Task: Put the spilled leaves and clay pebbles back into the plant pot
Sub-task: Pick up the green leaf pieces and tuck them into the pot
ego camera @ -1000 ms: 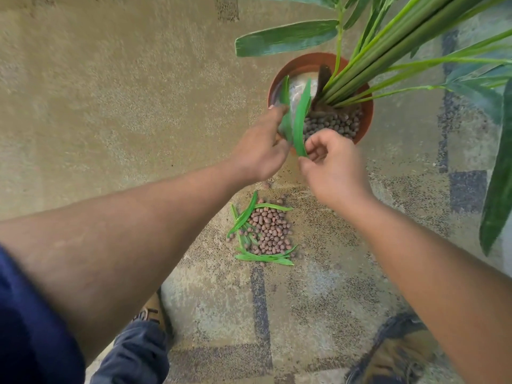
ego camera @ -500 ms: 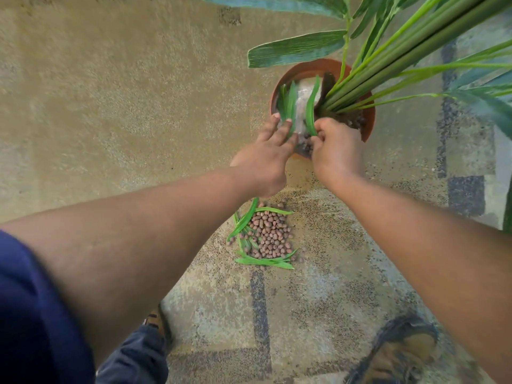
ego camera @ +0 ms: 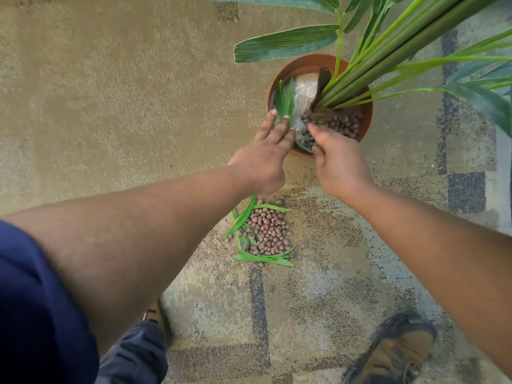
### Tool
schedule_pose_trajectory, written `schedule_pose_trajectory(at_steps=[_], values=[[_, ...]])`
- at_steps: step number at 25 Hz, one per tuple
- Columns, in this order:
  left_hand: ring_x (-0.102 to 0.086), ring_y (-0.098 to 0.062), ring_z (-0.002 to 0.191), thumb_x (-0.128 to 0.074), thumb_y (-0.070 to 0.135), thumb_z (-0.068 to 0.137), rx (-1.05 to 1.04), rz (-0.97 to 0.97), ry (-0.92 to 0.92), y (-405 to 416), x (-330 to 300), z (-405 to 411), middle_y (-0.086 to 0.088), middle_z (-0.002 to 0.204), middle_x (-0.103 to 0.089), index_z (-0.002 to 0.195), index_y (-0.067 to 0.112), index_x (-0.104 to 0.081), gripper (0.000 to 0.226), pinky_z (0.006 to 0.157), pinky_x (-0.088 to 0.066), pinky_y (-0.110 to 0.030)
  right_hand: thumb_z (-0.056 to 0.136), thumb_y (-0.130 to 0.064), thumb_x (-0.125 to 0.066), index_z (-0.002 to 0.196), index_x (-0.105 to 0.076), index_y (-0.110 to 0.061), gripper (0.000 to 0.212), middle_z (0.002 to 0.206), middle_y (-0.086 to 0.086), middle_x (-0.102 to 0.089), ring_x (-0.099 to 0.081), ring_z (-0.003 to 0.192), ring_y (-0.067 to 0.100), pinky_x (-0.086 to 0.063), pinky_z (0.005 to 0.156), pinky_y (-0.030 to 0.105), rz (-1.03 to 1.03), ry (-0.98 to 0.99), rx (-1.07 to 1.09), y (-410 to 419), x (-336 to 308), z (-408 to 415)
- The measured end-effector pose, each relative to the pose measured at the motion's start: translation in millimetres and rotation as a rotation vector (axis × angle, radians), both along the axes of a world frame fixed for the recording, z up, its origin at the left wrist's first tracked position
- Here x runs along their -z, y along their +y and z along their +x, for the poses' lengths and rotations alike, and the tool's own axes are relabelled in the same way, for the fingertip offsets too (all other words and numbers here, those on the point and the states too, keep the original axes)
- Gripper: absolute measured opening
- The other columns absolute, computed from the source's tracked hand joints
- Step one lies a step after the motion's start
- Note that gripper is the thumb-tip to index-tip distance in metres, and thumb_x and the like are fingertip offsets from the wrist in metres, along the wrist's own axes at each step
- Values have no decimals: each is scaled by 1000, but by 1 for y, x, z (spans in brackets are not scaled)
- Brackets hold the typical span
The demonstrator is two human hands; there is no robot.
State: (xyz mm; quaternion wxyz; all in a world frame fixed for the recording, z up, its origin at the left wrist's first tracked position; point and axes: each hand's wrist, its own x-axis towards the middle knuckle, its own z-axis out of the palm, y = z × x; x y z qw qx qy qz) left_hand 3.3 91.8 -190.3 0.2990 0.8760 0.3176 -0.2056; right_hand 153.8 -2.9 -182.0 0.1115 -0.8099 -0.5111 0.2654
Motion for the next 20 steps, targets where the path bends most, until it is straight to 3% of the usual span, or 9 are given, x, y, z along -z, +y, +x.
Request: schedule_pose_trajectory(at_steps=[5,9,11,13,15,17,20], values=[[27,-22,152,-50,11,89,3,23,-16,-2,8,-2,-1,170,17,163,19,-2,89,118,-34,-54,95,-4,-55,151,-46,-6,57,157,13,-48,-35,150,30,-24,127,48,-82,-120,-135,-34,5,-14],[23,-23,154,-51,7,89,23,89,-65,-8,10,-9,-2,170,16,163,20,-1,90,119,-34,-50,93,-11,-57,161,-21,-12,77,172,11,-15,-10,159,29,-13,126,50,-125,-201,-169,-58,8,-30],[14,-24,156,-52,6,88,1,146,-144,-21,12,-24,-2,171,13,162,22,-6,88,121,-30,-49,88,-13,-53,156,-33,-17,71,170,10,-19,-15,158,32,-19,125,55,-88,-216,-209,-75,9,-43],[1,-30,157,-53,6,86,-51,157,-157,-39,19,-47,-4,171,3,157,23,-20,80,122,-22,-50,86,-16,-52,144,-50,-20,59,158,7,-42,-36,149,31,-29,121,55,-147,-134,-284,-91,16,-55],[-14,-34,153,-57,4,85,-175,32,-33,-55,31,-74,-4,167,-13,151,23,-35,71,122,-20,-51,89,-17,-55,142,-55,-21,54,154,3,-48,-43,144,26,-30,120,53,-337,10,-313,-99,29,-65],[-34,-31,146,-63,5,88,-278,-212,158,-67,45,-97,-3,158,-31,147,21,-47,63,119,-32,-48,93,-16,-61,146,-52,-22,55,162,2,-37,-37,148,28,-25,121,55,-481,88,-289,-99,44,-71],[-43,-32,140,-66,22,94,-221,-399,317,-82,61,-110,-5,153,-36,150,17,-47,59,113,-38,-45,93,-17,-65,147,-51,-23,56,168,5,-24,-28,151,36,-22,120,63,-633,135,-260,-86,62,-77]])
